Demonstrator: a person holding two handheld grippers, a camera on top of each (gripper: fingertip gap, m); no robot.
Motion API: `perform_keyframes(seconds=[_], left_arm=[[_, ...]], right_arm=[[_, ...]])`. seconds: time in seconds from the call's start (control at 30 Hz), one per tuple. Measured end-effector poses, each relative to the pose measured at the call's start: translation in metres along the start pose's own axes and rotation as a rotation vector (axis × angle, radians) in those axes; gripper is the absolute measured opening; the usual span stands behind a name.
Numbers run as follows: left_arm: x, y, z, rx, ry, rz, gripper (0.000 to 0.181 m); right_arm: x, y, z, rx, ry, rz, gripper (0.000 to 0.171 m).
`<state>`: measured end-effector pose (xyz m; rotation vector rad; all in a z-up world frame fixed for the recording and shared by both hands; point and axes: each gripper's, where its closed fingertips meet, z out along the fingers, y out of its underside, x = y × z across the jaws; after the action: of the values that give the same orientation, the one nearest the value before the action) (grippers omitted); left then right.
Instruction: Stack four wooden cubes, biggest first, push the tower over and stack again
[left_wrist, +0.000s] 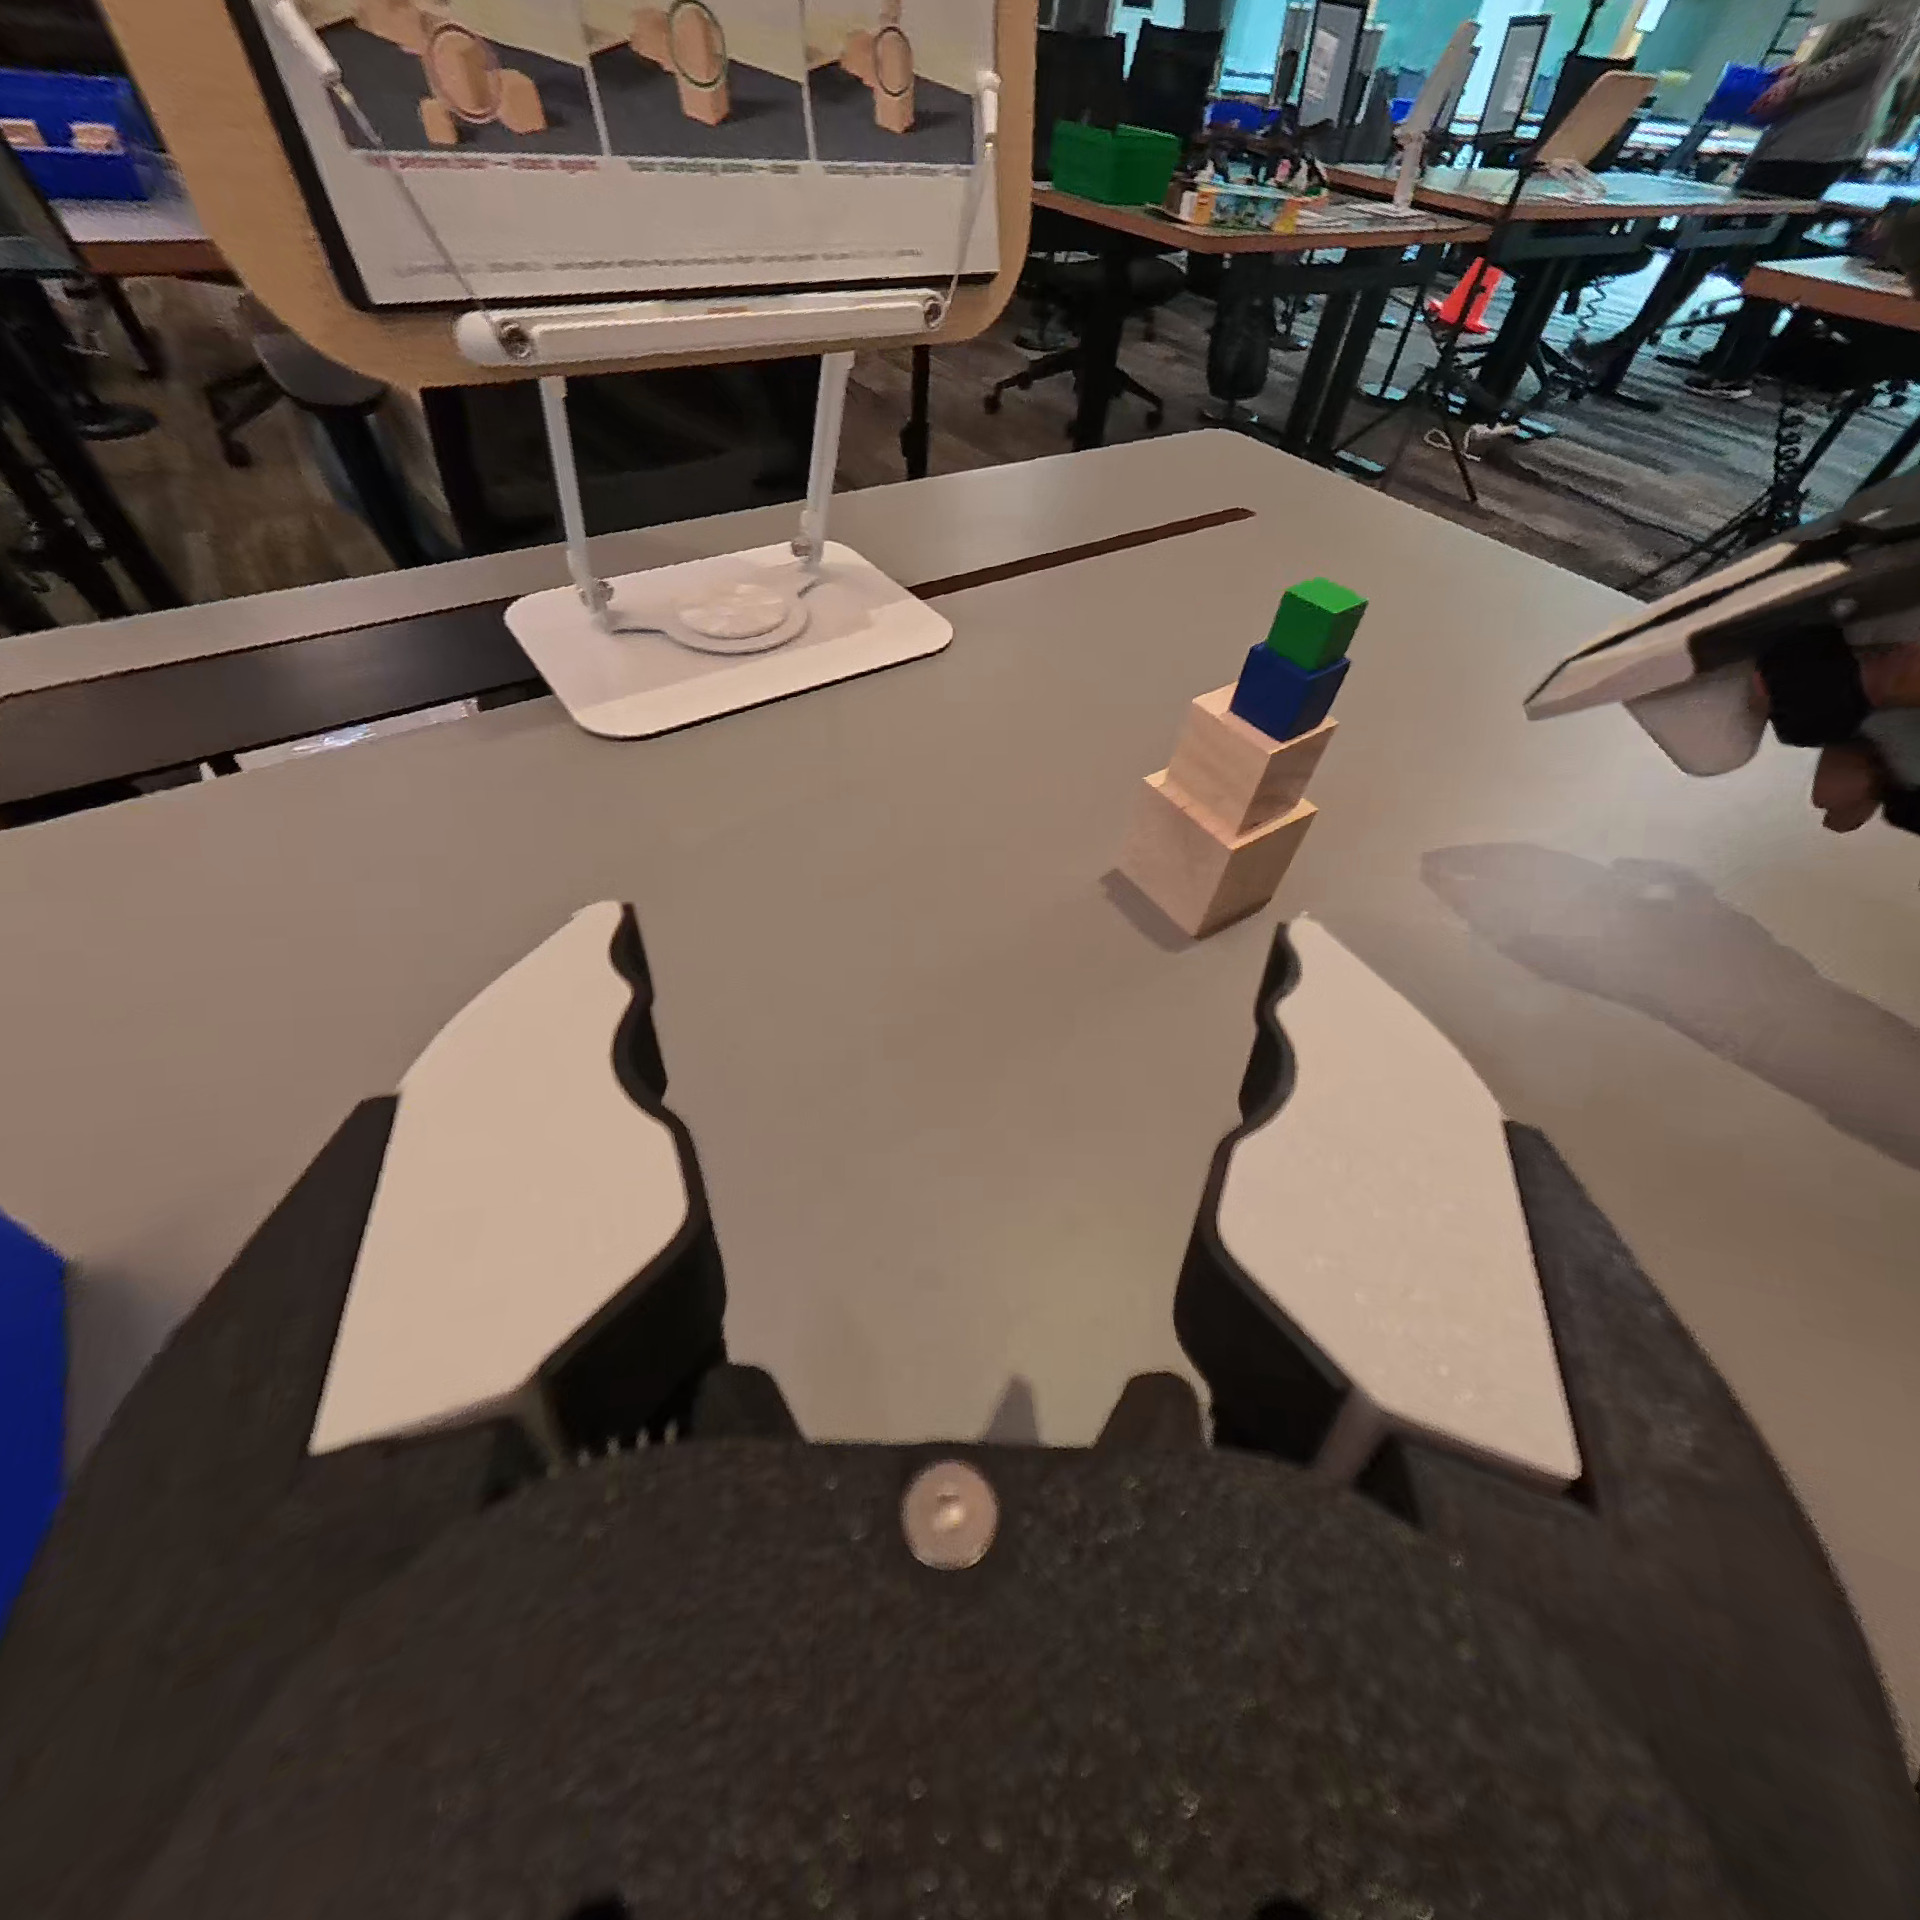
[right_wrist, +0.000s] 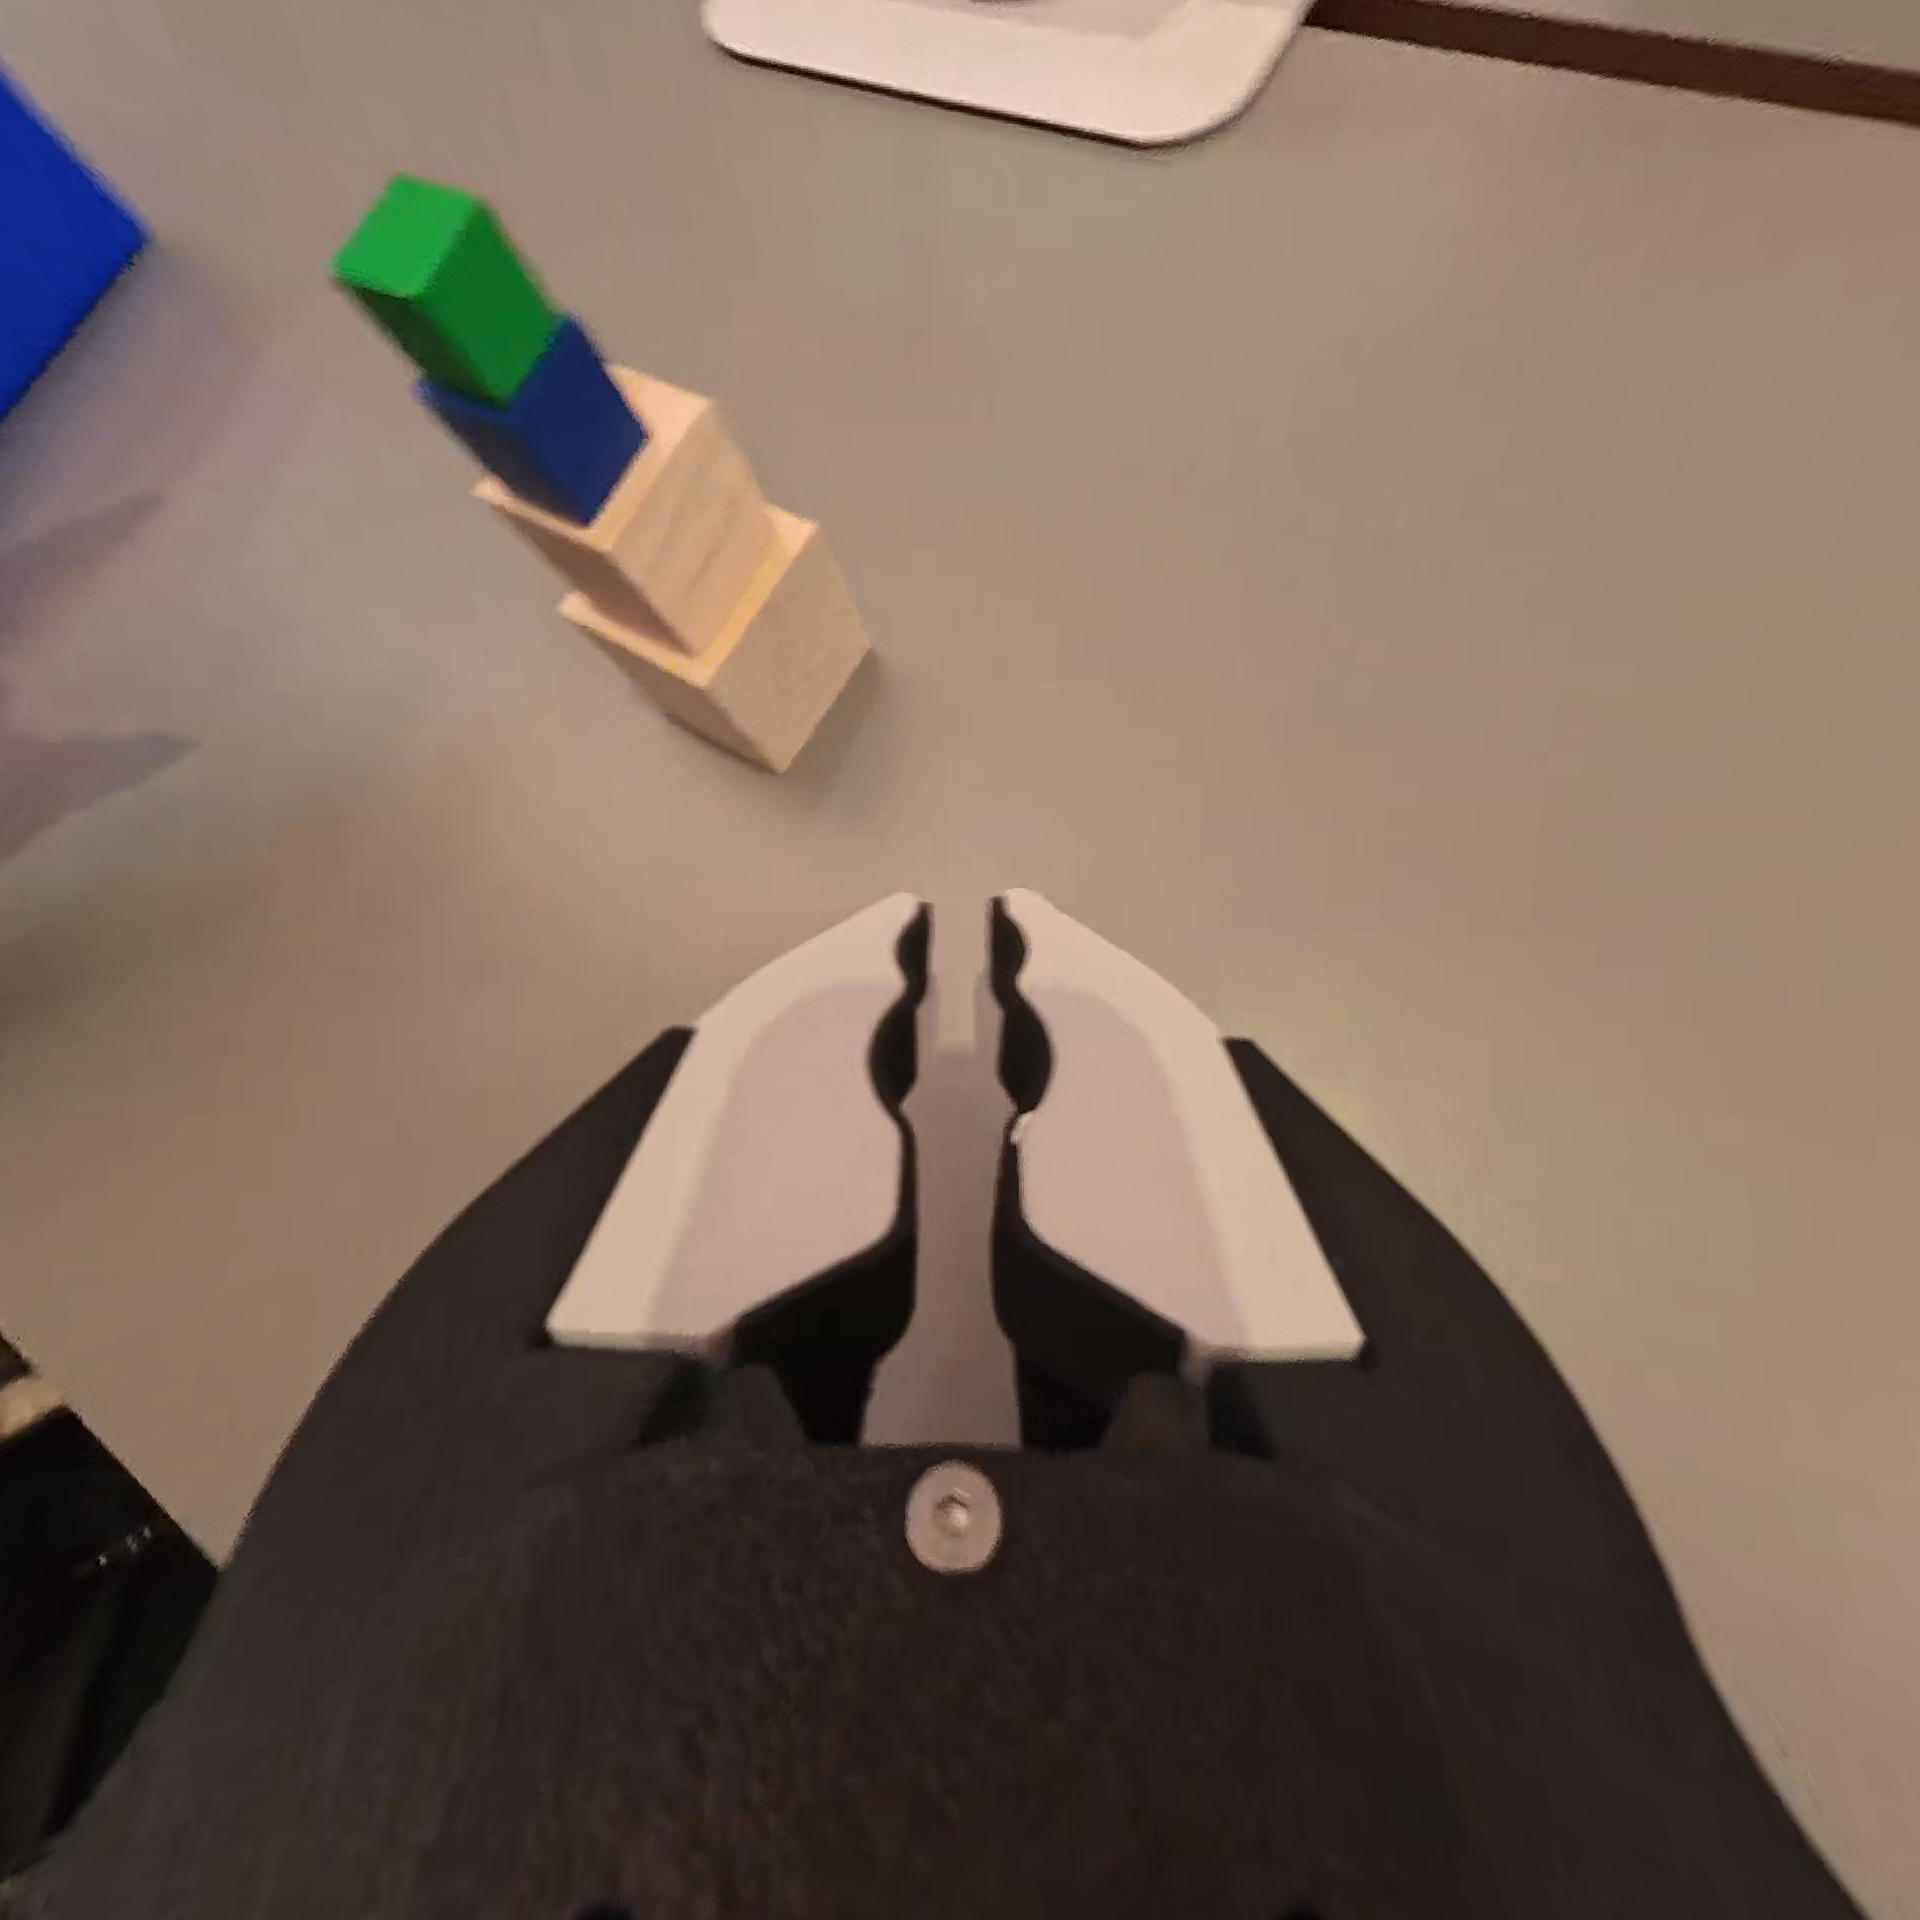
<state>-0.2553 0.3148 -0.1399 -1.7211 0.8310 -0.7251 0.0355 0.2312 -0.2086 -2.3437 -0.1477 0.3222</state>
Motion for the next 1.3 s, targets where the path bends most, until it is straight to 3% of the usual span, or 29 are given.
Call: perform_keyframes(seconds=[0.03, 0.33, 0.47, 0.87, 1.3], left_arm=[[-0.003, 0.002, -0.003, 0.007, -0.008, -0.012, 0.110], [-0.014, -0.017, -0.031, 0.074, 0.010, -0.052, 0.108], [-0.015, -0.027, -0.044, 0.080, -0.011, 0.021, 0.108], [-0.015, -0.034, -0.060, 0.131, 0.082, -0.004, 0.105], [-0.017, -0.028, -0.060, 0.111, 0.126, -0.006, 0.101]], right_arm=[[0.004, -0.002, 0.001, -0.029, 0.027, 0.029, 0.000], [-0.006, -0.007, 0.026, -0.274, 0.032, 0.224, 0.000], [-0.019, -0.013, 0.040, -0.307, 0.035, 0.221, 0.000], [-0.041, -0.029, 0.072, -0.383, 0.053, 0.242, 0.000], [-0.092, -0.057, 0.092, -0.409, 0.019, 0.063, 0.000]])
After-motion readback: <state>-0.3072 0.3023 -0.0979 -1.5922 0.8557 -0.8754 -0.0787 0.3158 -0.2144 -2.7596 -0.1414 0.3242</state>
